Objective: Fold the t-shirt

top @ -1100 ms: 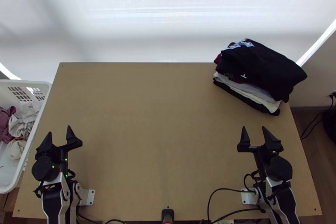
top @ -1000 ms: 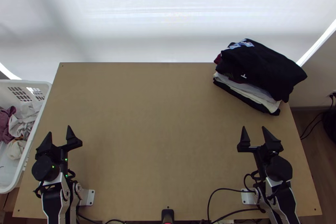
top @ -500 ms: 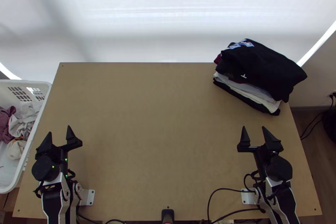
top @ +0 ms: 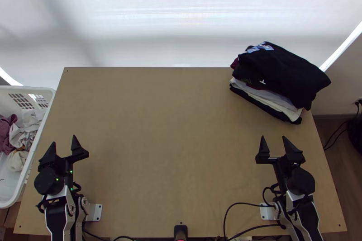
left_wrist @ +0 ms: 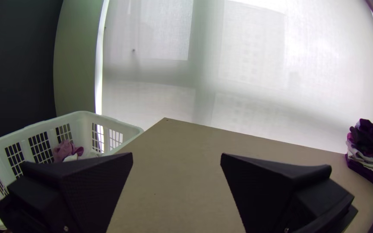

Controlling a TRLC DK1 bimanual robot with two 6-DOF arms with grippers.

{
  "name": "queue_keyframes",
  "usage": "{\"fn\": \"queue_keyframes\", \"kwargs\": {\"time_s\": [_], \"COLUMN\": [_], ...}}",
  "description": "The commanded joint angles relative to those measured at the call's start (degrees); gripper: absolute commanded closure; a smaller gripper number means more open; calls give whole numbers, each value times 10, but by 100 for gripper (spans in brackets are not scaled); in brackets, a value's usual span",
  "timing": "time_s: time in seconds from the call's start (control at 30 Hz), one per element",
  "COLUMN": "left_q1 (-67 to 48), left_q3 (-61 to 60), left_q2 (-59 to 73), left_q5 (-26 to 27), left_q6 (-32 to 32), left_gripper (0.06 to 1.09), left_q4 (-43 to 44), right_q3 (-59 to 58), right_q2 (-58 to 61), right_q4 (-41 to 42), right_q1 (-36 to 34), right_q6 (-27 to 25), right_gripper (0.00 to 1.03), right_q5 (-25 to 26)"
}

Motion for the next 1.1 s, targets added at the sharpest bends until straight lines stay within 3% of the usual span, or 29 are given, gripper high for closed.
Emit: {"fn": "queue_keyframes", "kwargs": {"time_s": [0.0, 0.63, 0.77, 0.9, 1.07], "left_q1": [3, 2, 6, 99, 148], "left_q3": [-23, -24, -23, 18, 143], "left_q2": [-3, -3, -3, -3, 78], "left_q5": [-2, -1, -5, -9, -3], "left_q6": [-4, -4, 83, 86, 93], "left_gripper": [10, 10, 10, 10, 10], "left_q4": [-5, -5, 33, 62, 18], "right_q3": [-6, -6, -6, -6, -6], "right_q2": [-1, -1, -1, -1, -1], "right_q4": [1, 1, 1, 1, 1], "right_q1": [-2, -2, -2, -2, -2], "right_q6": [7, 7, 7, 7, 7], "right_gripper": [3, 4, 4, 4, 4], "right_q5": [6, 6, 6, 6, 6]}}
